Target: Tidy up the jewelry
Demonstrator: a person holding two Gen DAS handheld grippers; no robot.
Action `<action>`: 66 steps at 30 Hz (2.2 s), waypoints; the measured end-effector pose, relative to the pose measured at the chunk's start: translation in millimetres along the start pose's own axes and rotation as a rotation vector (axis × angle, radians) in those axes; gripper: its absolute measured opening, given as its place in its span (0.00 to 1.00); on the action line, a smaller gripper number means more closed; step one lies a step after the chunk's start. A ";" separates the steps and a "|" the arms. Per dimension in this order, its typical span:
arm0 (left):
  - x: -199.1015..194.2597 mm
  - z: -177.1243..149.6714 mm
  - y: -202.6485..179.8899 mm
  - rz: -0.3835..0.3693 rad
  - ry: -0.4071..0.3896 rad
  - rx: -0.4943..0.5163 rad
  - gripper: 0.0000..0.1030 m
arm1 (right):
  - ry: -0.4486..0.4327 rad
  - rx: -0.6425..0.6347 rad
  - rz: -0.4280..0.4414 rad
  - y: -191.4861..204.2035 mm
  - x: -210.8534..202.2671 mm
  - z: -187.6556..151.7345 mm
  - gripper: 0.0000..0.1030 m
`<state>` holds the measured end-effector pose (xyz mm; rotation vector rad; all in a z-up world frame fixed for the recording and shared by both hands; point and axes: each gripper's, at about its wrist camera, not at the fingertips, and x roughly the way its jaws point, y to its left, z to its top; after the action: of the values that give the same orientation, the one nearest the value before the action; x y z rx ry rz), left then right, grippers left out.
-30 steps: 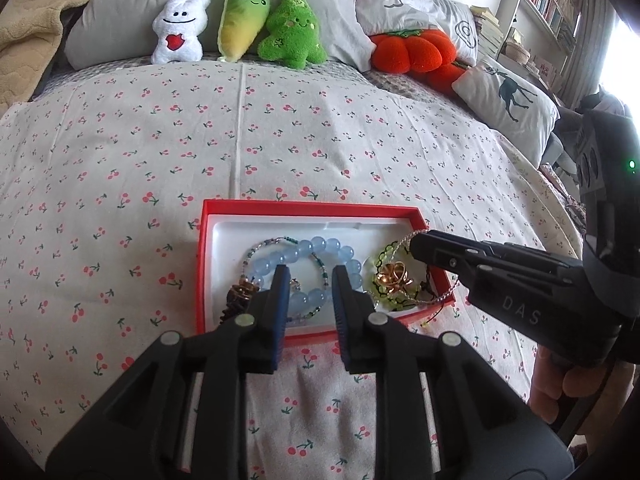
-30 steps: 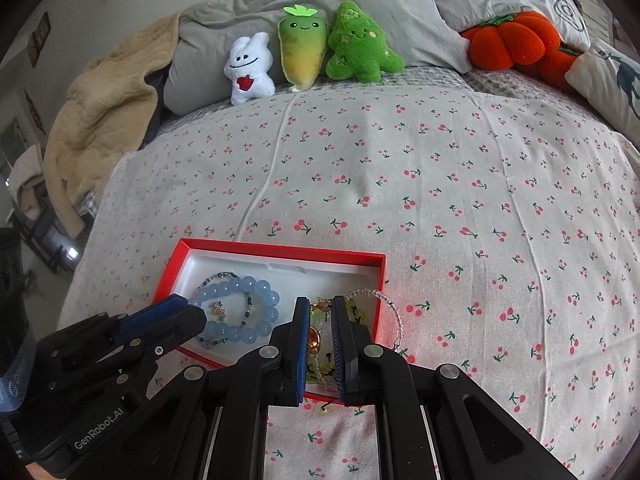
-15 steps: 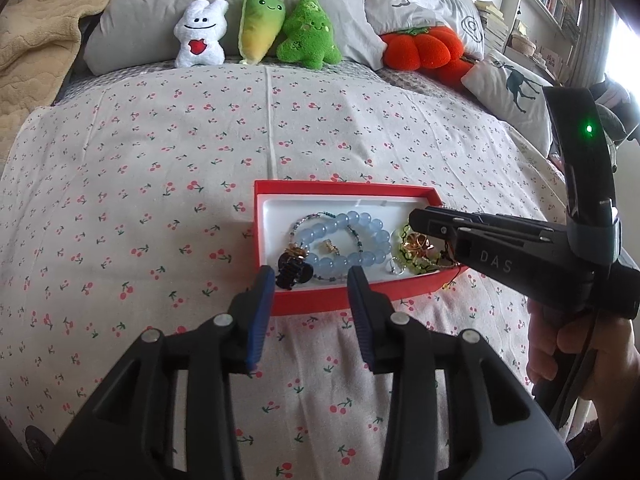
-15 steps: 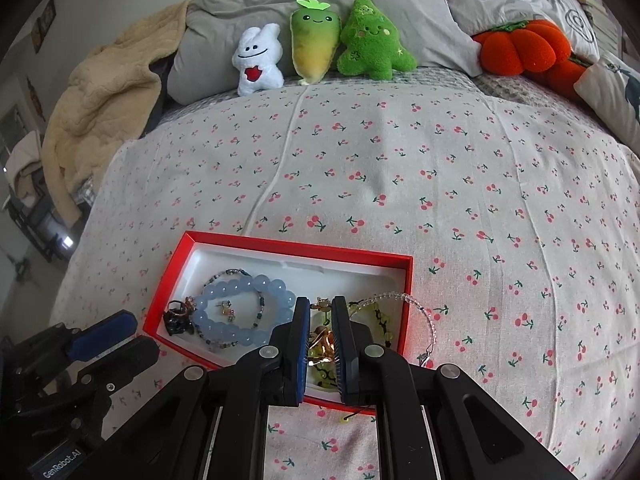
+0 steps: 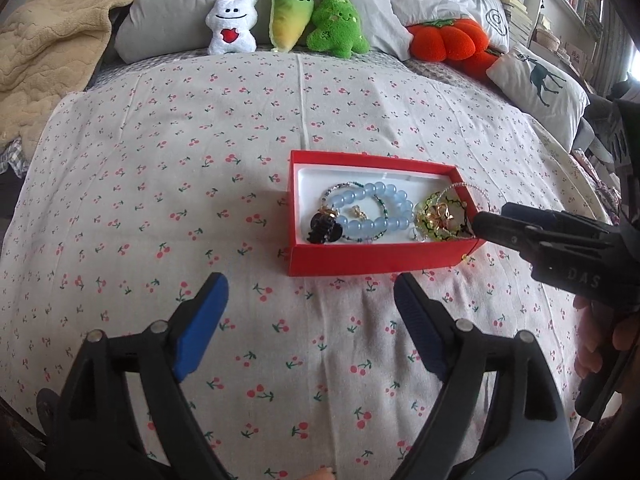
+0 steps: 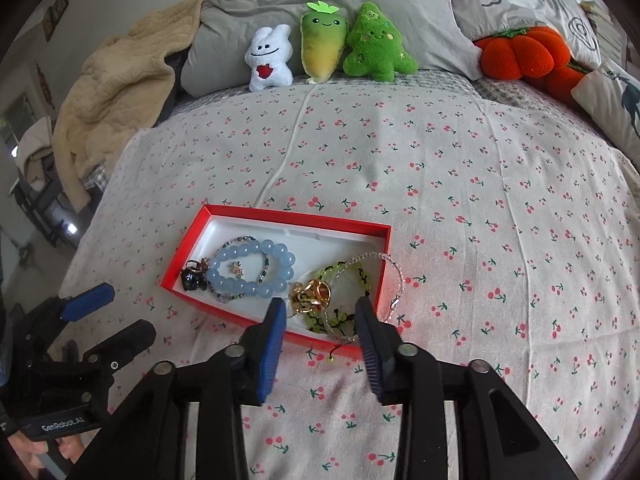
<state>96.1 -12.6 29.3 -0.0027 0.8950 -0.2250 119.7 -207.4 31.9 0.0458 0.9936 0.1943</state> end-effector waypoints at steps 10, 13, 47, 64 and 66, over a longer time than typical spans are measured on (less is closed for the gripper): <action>0.0 -36.9 -4.7 0.032 0.095 0.015 0.99 | 0.043 -0.030 -0.043 -8.2 -22.4 -47.0 0.74; -0.8 -45.8 -9.8 0.056 0.106 0.026 0.99 | 0.058 -0.022 -0.057 -8.5 -22.8 -61.0 0.80; -3.9 -83.8 6.4 0.153 0.100 -0.034 0.99 | 0.092 -0.014 -0.180 16.0 -5.3 -115.0 0.92; -3.1 -84.9 1.2 0.172 0.102 -0.015 0.99 | 0.088 0.000 -0.182 17.9 -4.5 -115.1 0.92; -3.2 -84.4 1.2 0.171 0.103 -0.018 0.99 | 0.088 0.002 -0.182 17.3 -4.5 -114.6 0.92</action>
<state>29.2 -3.0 -21.3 0.0689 0.9943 -0.0577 19.1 -197.0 -24.8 -0.0516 1.0796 0.0291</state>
